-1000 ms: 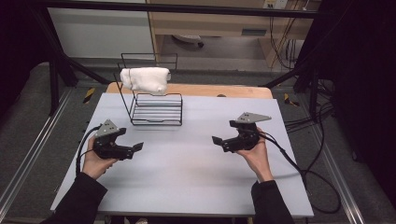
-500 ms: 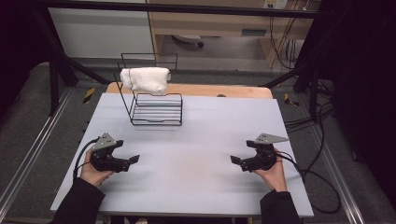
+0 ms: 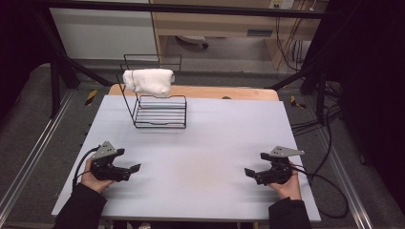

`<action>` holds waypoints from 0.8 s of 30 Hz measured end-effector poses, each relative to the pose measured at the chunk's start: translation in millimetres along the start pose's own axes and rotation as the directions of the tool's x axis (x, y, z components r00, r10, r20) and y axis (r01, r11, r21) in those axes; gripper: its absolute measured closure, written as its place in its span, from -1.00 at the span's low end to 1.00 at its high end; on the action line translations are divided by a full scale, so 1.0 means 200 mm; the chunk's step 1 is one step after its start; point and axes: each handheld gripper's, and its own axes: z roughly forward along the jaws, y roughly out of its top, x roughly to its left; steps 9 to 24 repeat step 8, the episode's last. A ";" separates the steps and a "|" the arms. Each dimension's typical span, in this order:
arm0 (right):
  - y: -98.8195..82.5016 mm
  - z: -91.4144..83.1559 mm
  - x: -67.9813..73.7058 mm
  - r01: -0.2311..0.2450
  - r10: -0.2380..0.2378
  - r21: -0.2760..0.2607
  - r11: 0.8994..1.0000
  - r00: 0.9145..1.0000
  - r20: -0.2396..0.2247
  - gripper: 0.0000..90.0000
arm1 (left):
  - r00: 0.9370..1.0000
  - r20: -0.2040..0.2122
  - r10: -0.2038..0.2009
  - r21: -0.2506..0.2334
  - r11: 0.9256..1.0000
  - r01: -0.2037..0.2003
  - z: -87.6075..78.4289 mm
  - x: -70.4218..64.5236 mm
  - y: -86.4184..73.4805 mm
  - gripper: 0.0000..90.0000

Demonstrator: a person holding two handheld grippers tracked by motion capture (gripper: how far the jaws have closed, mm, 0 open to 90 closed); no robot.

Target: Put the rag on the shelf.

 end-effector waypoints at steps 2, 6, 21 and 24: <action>-0.01 0.00 0.00 -0.004 0.004 0.001 1.000 1.000 -0.002 -0.99 | 1.000 0.001 0.001 0.003 1.000 -0.001 0.00 0.00 0.00 -0.85; -0.01 -0.01 0.00 -0.006 0.006 -0.009 1.000 1.000 -0.003 -0.99 | 1.000 0.000 0.002 0.006 1.000 -0.002 0.00 0.00 -0.01 -0.85; -0.01 -0.01 0.00 -0.008 0.008 -0.005 1.000 1.000 -0.003 -0.99 | 1.000 0.004 0.004 0.007 1.000 -0.004 0.00 0.00 -0.01 -0.85; -0.01 -0.01 0.00 -0.008 0.008 -0.005 1.000 1.000 -0.003 -0.99 | 1.000 0.004 0.004 0.007 1.000 -0.004 0.00 0.00 -0.01 -0.85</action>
